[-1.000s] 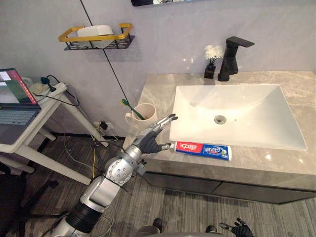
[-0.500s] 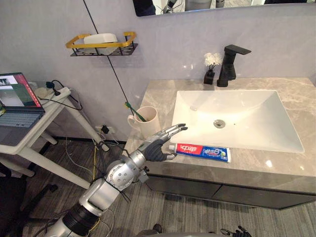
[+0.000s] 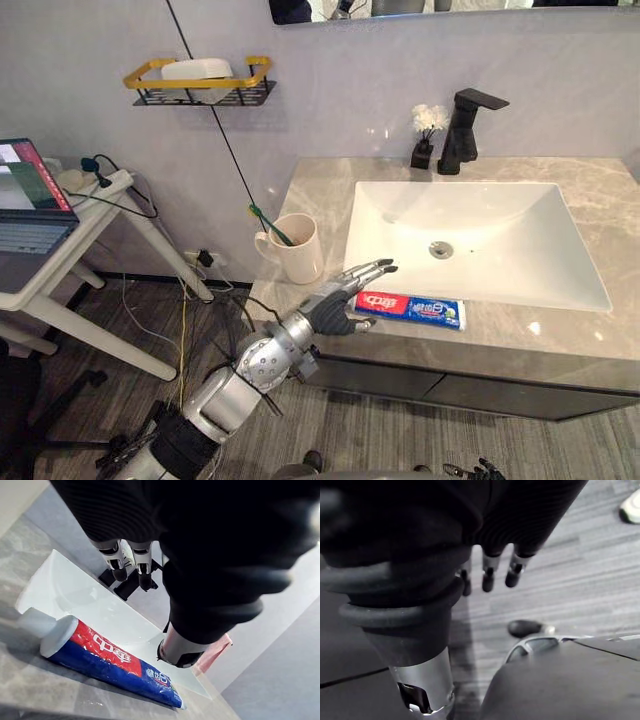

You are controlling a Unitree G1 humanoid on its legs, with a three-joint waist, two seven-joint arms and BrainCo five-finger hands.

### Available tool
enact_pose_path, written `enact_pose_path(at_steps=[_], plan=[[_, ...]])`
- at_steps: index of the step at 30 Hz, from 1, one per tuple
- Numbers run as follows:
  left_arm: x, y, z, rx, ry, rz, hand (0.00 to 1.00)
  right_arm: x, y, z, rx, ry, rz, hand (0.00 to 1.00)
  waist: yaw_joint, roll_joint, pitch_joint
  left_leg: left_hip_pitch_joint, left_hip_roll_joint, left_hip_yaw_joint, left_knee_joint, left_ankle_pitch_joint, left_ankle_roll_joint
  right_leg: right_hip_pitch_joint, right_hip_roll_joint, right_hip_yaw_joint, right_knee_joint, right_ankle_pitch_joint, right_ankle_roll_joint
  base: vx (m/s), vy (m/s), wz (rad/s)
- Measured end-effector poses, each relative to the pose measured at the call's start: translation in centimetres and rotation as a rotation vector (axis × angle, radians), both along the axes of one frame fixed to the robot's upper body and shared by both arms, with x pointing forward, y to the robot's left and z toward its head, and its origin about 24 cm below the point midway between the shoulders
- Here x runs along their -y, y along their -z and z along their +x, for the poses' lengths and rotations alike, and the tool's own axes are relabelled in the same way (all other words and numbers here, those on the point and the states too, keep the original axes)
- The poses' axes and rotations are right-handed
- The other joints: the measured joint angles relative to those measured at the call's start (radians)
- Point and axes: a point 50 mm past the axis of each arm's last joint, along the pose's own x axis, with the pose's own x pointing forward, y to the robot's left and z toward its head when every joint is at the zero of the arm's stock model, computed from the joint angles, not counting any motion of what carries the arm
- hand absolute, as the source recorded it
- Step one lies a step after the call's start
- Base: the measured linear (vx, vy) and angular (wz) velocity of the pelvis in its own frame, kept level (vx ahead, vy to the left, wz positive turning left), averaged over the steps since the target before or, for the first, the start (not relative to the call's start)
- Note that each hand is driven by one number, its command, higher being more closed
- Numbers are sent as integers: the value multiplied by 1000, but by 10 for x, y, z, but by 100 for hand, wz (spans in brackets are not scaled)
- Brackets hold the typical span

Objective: Organize washtable

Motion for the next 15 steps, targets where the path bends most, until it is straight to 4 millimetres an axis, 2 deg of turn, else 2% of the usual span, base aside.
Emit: enact_pose_path(at_steps=[7,15], plan=[[9,-4,0,19,-33,-55,0,-2,0,1,0,-20,2,0,0,-2,1,1,1,4,0,0,0,-1,0,2,0,0,0,-1,3,-1],[14,3,2,-18,-39,-70,0,-2,0,2,2,-22,1,0,0,-6,3,-2,3,25,-2,0,0,-14,0,22,-2,5,-2,-1,19,-7]])
